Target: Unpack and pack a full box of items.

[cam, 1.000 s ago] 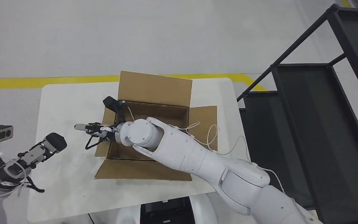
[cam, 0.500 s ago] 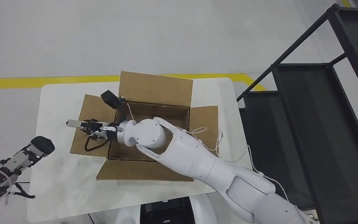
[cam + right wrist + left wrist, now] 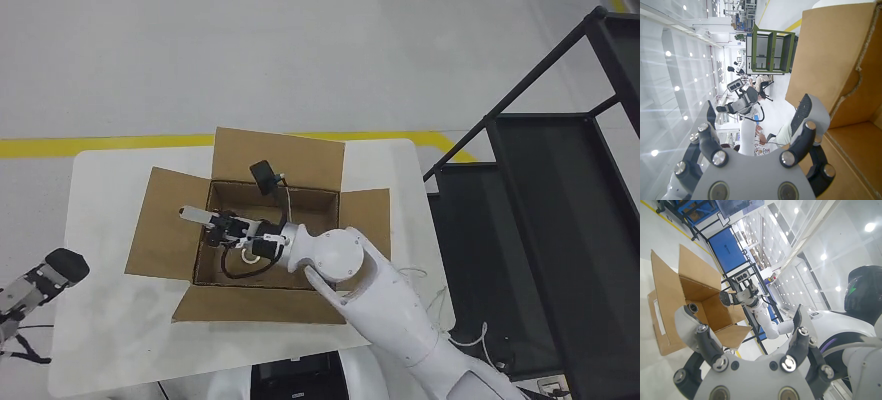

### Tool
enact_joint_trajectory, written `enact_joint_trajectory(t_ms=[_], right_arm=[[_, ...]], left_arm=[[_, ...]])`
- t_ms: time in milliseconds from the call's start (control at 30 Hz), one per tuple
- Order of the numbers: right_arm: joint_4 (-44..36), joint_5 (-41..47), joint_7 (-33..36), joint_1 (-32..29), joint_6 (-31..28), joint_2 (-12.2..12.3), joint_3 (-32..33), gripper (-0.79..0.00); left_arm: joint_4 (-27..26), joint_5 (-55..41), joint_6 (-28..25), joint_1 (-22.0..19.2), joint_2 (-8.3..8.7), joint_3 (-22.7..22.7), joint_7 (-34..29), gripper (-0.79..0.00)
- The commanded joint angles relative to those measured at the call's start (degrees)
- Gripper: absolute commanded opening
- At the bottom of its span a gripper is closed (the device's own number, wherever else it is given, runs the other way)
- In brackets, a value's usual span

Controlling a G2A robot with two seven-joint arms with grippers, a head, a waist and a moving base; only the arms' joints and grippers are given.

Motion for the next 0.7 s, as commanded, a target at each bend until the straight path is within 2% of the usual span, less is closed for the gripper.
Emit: enact_joint_trajectory(t_ms=[0,133,300,433,667], right_arm=[[-3.2,-1.3,1.3,-3.9,1.2,1.0,2.7,0.000],[-7.6,-4.7,1.5,-9.3,3.4,2.4,6.2,0.000],[-11.2,-11.6,0.3,-12.0,7.5,3.3,6.6,0.000],[-11.9,-14.7,-2.1,-12.2,10.9,3.5,6.0,0.000],[-11.5,-17.2,-3.5,-10.2,19.3,3.6,5.2,0.000]], left_arm=[[-1.3,0.8,1.3,-0.4,0.20,0.8,-1.5,0.000],[-4.2,1.4,4.1,-1.4,0.63,2.7,-4.3,0.000],[-7.2,3.5,8.9,-3.6,1.53,5.7,-9.1,0.000],[-6.0,4.9,9.5,-5.5,2.02,7.7,-9.7,0.000],[-0.4,8.1,8.1,-9.0,2.48,10.3,-8.2,0.000]])
